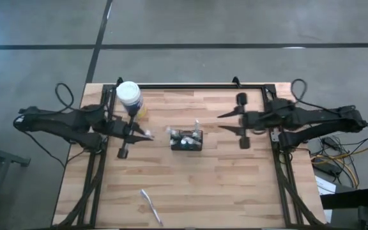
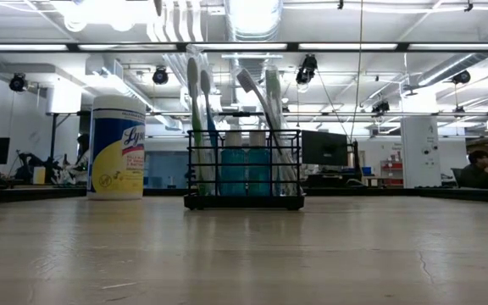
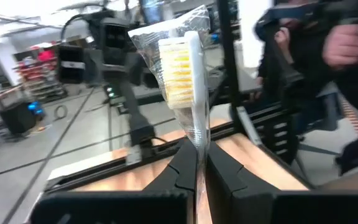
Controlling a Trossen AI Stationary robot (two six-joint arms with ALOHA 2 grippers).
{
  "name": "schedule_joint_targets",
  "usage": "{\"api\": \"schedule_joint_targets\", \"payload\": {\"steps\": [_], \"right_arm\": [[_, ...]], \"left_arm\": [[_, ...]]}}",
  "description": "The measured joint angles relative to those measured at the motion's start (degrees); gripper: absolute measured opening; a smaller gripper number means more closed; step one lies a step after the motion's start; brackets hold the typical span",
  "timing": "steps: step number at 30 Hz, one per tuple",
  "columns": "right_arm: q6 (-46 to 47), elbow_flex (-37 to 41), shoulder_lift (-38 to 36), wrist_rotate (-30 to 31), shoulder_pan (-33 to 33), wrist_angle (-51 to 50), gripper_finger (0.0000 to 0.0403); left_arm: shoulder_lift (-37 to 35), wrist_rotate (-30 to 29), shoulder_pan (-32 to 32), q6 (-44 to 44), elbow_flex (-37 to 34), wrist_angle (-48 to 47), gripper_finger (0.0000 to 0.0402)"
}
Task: Pick & Place toothbrushing station
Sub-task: Put the orange toothbrush into the mesh organizer
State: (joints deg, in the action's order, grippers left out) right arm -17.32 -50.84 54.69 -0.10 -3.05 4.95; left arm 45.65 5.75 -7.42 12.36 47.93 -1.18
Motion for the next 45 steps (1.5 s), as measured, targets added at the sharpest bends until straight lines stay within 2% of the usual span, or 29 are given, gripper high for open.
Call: {"api": "schedule_joint_targets", "payload": {"steps": [3,8,16,21,26,30,35,45], "right_arm": [[0.4,4.1,-5.8,0.0,0.0,0.2,0.0090],[1.3,10.9,-13.8,0.0,0.0,0.7,0.0016],[2.2,19.6,-20.2,-0.1,0.0,5.1,0.0008],[2.3,23.9,-20.8,-0.6,0.0,9.5,0.0008],[2.4,26.0,-20.5,-1.7,0.1,11.1,0.0008],[2.5,26.3,-20.6,-1.6,0.1,11.6,0.0008],[2.6,26.3,-20.6,-1.6,0.1,11.8,0.0008],[2.6,26.3,-20.6,-1.5,0.1,11.7,0.0008]], "left_arm": [[-2.1,-1.5,-2.2,-0.4,-4.2,2.5,0.0012],[-2.9,-4.8,-3.5,-0.4,-14.3,14.9,0.0012],[-2.6,-7.6,-2.9,3.9,-26.1,29.0,0.0012],[-0.8,-13.8,-0.7,6.0,-28.7,31.4,0.0012],[3.5,-7.7,2.1,4.5,-28.7,37.4,0.0012],[7.2,-5.5,4.1,3.1,-28.4,39.4,0.0012],[11.9,-4.5,4.4,2.7,-27.3,42.6,0.0012],[20.3,-3.9,5.9,3.2,-24.7,43.1,0.0012]]}}
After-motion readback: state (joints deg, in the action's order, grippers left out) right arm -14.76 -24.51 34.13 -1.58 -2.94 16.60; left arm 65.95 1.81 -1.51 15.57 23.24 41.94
